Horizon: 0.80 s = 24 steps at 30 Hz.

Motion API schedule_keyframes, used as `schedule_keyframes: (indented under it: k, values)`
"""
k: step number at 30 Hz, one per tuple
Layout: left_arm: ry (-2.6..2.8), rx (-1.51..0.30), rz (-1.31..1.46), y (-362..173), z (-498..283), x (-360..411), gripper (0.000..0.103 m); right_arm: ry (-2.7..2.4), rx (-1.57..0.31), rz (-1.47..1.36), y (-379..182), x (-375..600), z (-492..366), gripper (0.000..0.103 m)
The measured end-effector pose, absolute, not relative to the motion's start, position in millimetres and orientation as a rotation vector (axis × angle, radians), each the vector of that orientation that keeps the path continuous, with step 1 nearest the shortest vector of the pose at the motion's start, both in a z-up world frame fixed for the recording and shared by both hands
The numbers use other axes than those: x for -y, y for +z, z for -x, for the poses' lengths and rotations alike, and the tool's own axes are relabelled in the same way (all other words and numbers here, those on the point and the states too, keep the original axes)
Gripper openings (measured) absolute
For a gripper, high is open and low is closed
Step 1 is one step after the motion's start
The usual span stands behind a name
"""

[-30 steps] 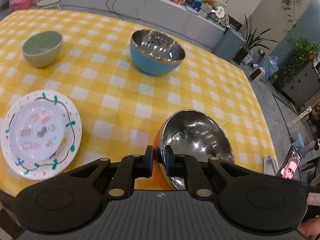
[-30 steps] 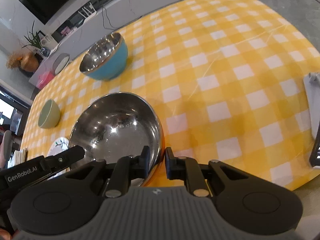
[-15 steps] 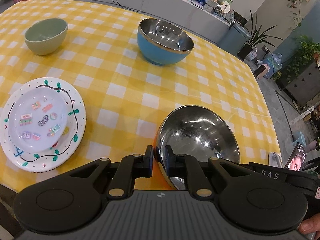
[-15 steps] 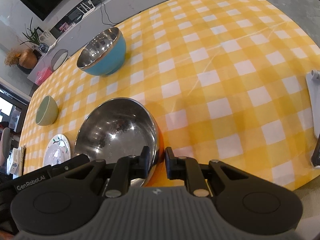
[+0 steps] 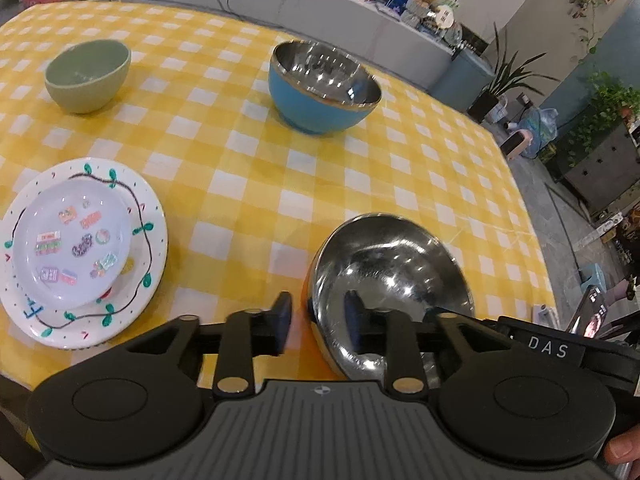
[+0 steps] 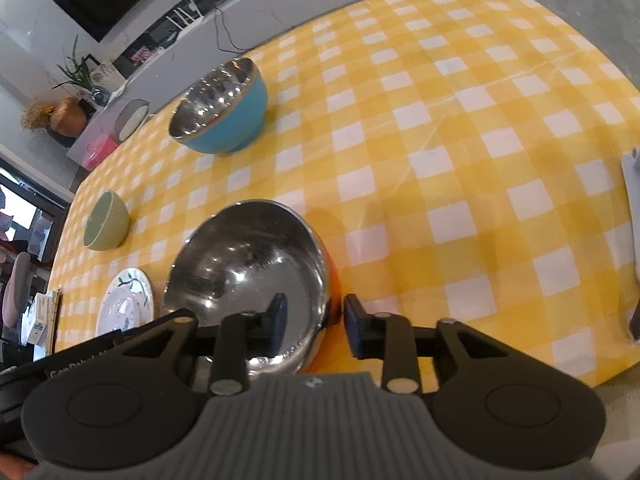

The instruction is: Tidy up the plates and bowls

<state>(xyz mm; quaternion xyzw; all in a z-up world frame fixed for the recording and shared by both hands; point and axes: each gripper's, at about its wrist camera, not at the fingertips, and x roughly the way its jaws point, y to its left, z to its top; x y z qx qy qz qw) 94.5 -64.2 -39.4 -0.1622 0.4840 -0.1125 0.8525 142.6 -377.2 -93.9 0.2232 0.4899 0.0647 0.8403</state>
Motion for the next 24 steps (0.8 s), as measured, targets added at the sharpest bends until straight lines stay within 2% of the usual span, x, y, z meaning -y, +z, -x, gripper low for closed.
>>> schedule_keyframes:
  k: [2,12,23,24]
  values:
    - [-0.24,-0.997,0.327,-35,-94,64,0.042,0.141,-1.002,-0.449,-90,375,-141,0.043]
    - [-0.177,-0.82,0.229,-9,-93,56,0.044,0.15,-0.798,-0.382,-68,369,-138,0.059]
    - [-0.221,-0.84,0.449,-13,-120,28,0.045,0.152,-0.667,-0.335,-59,362,-180,0.059]
    - [-0.214,-0.83,0.442,-12,-123,28,0.047,0.152,-0.666,-0.325,-60,360,-184,0.059]
